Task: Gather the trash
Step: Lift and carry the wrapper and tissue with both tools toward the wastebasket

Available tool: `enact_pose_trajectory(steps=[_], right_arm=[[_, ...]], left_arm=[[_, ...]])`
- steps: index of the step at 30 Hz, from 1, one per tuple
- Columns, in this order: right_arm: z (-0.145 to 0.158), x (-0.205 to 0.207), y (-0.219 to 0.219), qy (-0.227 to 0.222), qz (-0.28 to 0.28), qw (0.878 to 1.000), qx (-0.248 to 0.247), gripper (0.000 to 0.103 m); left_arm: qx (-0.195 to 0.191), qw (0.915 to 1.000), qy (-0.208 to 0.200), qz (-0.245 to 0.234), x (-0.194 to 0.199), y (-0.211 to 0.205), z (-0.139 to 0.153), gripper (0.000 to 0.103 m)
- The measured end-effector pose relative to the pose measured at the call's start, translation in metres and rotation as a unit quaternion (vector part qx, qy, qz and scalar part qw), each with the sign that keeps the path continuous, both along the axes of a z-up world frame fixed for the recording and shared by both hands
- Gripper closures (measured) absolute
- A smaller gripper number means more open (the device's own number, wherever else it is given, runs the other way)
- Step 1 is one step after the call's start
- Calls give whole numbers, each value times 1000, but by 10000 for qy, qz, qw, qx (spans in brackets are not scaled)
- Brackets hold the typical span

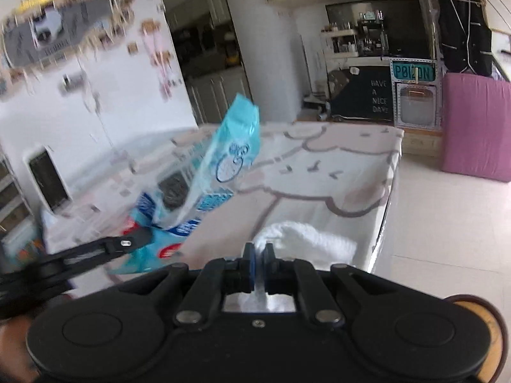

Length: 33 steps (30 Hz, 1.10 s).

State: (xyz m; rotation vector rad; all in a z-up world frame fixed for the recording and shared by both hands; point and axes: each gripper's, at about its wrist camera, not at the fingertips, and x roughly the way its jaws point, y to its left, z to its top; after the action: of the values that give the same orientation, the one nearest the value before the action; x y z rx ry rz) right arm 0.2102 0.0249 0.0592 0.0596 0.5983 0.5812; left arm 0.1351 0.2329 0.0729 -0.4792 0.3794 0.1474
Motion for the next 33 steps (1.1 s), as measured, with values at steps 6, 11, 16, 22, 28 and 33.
enact_pose_trajectory(steps=[6,11,16,22,28,33], right_arm=[[-36,25,25,-143,-223,9974,-668,98],[-52,25,21,-42,-194,9976,-671,94],[-41,17,2,246,-74,9997,-41,46],[-19,-9,2,-499,226,9974,-475,5],[-22,-10,24,-983,805,9868,-1004,0],[-39,-21,61,-1535,1196,9571,-2145,0]], left_arm=[[9,9999,-43,100,-1,8,-10,90],[102,9999,-88,-41,0,4,-15,90],[110,9997,-155,-158,-2,2,-16,90],[36,9994,-224,-245,-3,3,-16,90],[-15,9994,-236,-239,-1,7,-18,90],[-22,9994,-226,-257,0,8,-19,90]])
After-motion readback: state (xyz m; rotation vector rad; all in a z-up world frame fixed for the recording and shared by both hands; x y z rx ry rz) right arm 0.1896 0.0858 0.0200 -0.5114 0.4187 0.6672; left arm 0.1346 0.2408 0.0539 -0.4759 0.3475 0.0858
